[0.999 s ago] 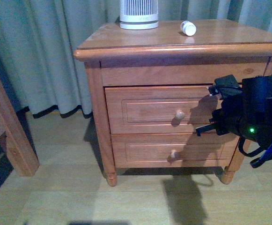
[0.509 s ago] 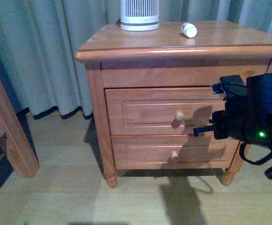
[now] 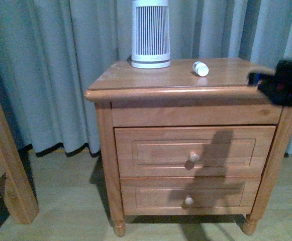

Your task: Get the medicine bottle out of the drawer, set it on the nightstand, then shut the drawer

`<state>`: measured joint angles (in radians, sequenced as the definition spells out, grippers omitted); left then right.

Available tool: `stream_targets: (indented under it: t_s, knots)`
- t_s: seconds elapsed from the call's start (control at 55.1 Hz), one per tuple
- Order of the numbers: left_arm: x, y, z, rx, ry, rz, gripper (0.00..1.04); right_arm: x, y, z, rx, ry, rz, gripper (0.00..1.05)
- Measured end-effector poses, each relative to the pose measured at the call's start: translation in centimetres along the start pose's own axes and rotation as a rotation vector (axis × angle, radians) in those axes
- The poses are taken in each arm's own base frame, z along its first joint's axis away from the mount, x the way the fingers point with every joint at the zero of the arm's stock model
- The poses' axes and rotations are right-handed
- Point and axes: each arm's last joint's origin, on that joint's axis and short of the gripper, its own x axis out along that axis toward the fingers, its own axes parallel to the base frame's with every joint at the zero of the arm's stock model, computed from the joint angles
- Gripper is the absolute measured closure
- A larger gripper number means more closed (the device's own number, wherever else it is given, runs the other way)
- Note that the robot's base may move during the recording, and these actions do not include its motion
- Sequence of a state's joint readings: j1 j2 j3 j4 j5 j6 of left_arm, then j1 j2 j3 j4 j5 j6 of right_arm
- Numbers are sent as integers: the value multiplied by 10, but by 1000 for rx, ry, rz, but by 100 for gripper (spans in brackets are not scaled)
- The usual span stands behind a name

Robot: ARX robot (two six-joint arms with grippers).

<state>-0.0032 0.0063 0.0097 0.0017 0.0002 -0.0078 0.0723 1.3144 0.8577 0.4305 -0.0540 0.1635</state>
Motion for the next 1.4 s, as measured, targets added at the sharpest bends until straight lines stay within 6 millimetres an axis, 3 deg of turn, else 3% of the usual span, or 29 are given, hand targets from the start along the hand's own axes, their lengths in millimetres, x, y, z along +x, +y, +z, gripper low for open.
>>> stream_targets:
  t_s: [0.073, 0.145, 0.218, 0.363, 0.472, 0.599, 1.162, 1.29, 1.399]
  knots:
    - [0, 0, 0, 0, 0, 0, 7, -35, 6, 26, -33, -69, 15, 101]
    - [0, 0, 0, 0, 0, 0, 7, -67, 10, 40, -64, -116, 4, 91]
    - [0, 0, 0, 0, 0, 0, 7, -101, 10, 41, -107, -80, -88, 102]
    - [0, 0, 0, 0, 0, -1, 7, -169, -3, -13, -138, 4, -130, 102]
    - [0, 0, 0, 0, 0, 0, 7, -195, -7, -58, -153, -41, -118, 102]
    - [0, 0, 0, 0, 0, 0, 7, -195, -21, -140, -156, -23, -121, 102]
    - [0, 0, 0, 1, 0, 0, 7, -196, -21, -138, -158, -45, -121, 102]
    - [0, 0, 0, 1, 0, 0, 7, -196, -21, -138, -160, -45, -121, 81]
    - [0, 0, 0, 1, 0, 0, 7, -196, -21, -138, -160, -45, -121, 53]
